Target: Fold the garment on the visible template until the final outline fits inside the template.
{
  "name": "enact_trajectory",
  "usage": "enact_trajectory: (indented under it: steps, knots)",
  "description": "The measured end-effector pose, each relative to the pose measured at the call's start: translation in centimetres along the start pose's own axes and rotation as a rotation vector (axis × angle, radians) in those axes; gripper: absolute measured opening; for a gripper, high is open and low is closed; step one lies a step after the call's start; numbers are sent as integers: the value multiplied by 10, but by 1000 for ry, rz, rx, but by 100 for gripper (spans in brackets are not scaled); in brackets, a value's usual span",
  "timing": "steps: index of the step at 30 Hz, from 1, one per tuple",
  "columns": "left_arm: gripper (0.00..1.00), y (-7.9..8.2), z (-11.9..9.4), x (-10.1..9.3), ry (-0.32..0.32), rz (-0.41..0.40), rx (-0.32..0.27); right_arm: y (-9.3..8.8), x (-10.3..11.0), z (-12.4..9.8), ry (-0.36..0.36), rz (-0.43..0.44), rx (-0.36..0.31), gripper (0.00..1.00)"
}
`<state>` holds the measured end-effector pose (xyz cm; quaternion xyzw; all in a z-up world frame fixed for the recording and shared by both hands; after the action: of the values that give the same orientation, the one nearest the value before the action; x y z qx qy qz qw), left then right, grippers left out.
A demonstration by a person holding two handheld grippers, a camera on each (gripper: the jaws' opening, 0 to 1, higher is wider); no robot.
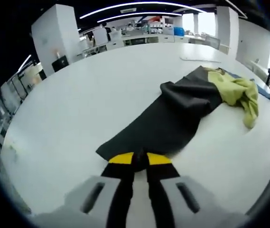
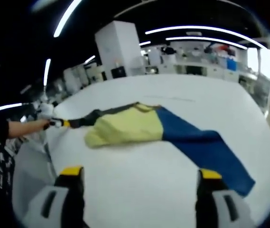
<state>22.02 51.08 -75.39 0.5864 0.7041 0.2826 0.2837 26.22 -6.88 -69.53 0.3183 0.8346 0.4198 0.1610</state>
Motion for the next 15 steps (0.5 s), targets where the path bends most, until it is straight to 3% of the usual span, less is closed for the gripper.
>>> enact_trajectory:
  steps: [5, 12, 15]
  knots:
    - [42, 2, -9, -1, -1, 7, -32, 0, -2, 0, -2, -15, -1, 99]
    - [55, 8, -17, -15, -100, 40, -75, 0, -2, 3, 5, -28, -6, 99]
    - [59, 8, -27, -33, -154, 73, -88, -1, -1, 3, 9, -38, -11, 99]
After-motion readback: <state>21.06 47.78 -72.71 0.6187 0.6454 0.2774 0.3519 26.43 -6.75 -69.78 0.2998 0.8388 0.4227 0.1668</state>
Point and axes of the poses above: the point that each gripper's makers call its tool centre point, and the gripper's own axes: z roughly forward along the fingers, x roughly to its left, y roughly out of its top, the point moved 10 cm from there along -z, roughly backward along the fingers, and after that the axes turned 15 degrees about -z, right-handed, at the moved point
